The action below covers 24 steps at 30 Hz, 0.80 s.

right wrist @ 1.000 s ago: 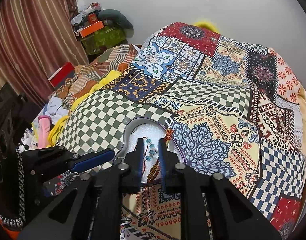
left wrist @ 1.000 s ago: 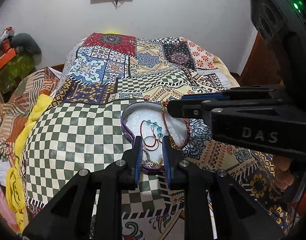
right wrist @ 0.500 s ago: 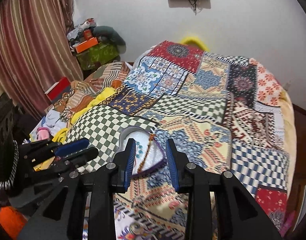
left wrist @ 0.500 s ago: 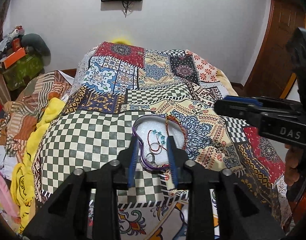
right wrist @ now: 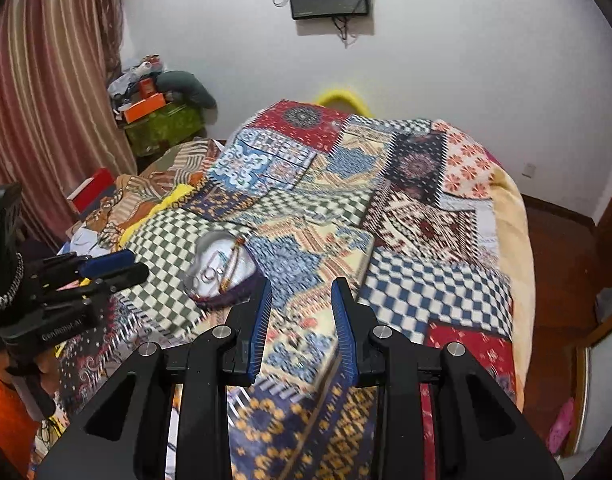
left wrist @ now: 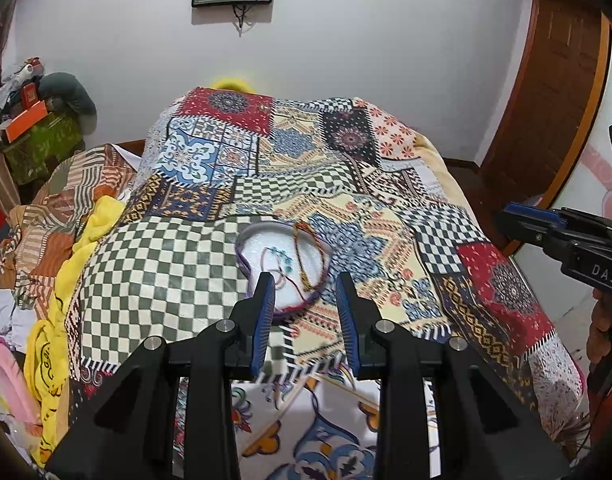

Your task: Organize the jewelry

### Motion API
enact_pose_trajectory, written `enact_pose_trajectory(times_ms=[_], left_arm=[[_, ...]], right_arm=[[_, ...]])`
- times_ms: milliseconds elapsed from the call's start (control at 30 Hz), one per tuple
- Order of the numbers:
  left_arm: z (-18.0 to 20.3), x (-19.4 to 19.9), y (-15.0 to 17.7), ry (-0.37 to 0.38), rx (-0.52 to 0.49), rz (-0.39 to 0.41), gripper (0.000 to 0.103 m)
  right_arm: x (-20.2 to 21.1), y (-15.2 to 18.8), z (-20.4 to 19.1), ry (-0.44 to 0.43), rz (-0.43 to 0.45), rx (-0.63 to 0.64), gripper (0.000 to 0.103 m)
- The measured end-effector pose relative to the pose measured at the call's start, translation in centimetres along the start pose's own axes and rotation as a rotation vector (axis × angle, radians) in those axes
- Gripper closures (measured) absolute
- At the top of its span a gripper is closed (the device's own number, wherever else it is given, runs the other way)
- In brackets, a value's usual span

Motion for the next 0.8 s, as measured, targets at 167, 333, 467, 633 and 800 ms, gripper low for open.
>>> enact_pose_trajectory(times_ms=[167, 333, 467, 633, 800], left_arm=[[1.8, -0.7, 1.8, 0.025, -0.018, -0.048, 0.072], [3.8, -2.0, 4.5, 0.052, -0.042, -0.121, 0.072], [5.4, -2.7, 6.4, 0.080, -0.057, -0.167, 0.072], [6.9, -3.6, 7.7, 0.116, -0.075, -0.200, 0.072], [7.0, -5.2, 8.4, 0.096, -0.069, -0.209, 0.072]], right_arm=[[-0.1, 2.3, 0.7, -0.001, -0.034, -0.022, 0.075], [-0.4, 4.8, 1.1, -0.019, -0.071, -0.042, 0.075], [-0.8, 6.5, 1.4, -0.014, -0.098, -0.045, 0.075], [-1.5, 8.2, 1.9, -0.022, -0.125, -0.068, 0.075], [-2.3, 9.2, 1.8, -0.030, -0.144, -0.071, 0.075]])
Point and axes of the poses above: each gripper's, at about its wrist camera, not at the fingertips, and x roughly against the way its jaws point, z to its right, y to its underside, the point moved 8 cm from there along -x, roughly the way its jaws point, and after that the axes turned 2 degrees about z, right-handed, at the moved point
